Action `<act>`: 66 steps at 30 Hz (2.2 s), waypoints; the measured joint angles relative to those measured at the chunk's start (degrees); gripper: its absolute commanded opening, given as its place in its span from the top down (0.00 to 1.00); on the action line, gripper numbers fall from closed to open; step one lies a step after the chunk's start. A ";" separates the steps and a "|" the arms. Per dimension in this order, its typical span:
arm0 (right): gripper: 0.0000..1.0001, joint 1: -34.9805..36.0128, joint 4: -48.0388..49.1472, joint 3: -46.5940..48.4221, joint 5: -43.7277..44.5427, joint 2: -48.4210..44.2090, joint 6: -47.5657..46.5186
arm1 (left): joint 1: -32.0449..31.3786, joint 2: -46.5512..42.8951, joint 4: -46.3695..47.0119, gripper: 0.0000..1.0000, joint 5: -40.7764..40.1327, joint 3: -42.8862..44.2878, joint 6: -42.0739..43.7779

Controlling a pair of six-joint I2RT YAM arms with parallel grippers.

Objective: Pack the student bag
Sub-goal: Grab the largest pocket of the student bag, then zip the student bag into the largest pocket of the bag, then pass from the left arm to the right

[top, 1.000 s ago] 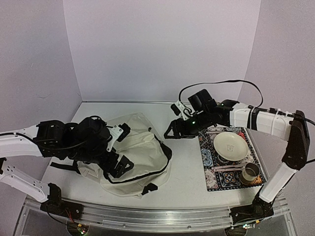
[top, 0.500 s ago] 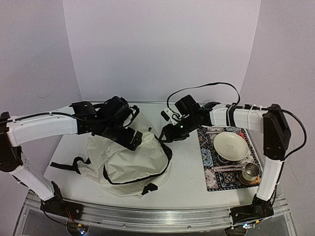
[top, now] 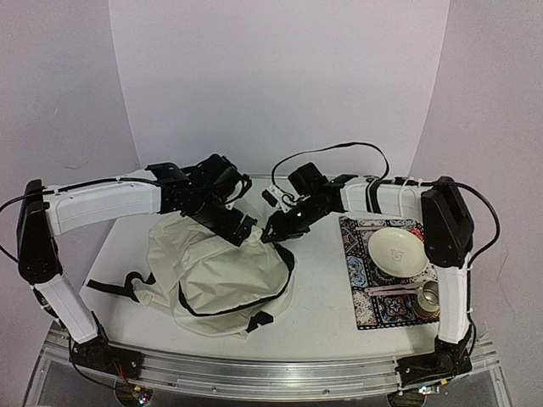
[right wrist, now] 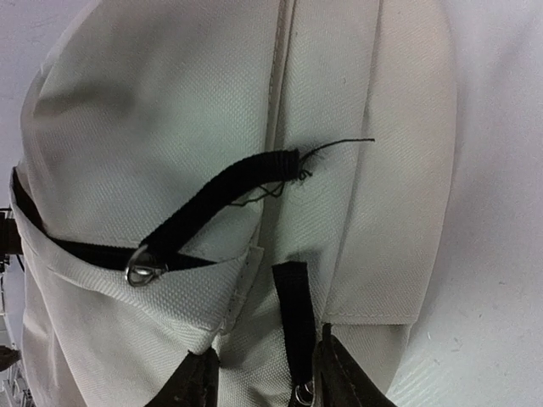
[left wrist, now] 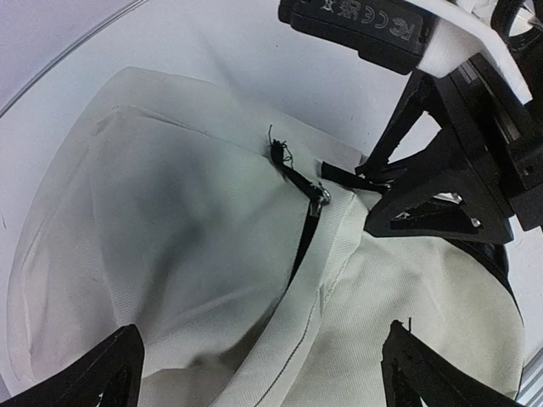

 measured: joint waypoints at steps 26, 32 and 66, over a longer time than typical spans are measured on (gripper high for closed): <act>1.00 -1.13 0.24 -5.20 1.68 -4.72 -2.39 | 3.00 8.84 0.06 0.20 2.10 4.60 5.15; 1.00 -1.22 1.62 -9.00 2.65 -8.70 -2.37 | 3.62 10.01 0.05 0.51 2.19 5.10 5.33; 0.71 15.99 10.45 -41.09 12.46 -38.68 5.01 | 9.42 14.75 4.26 1.00 5.00 9.95 5.20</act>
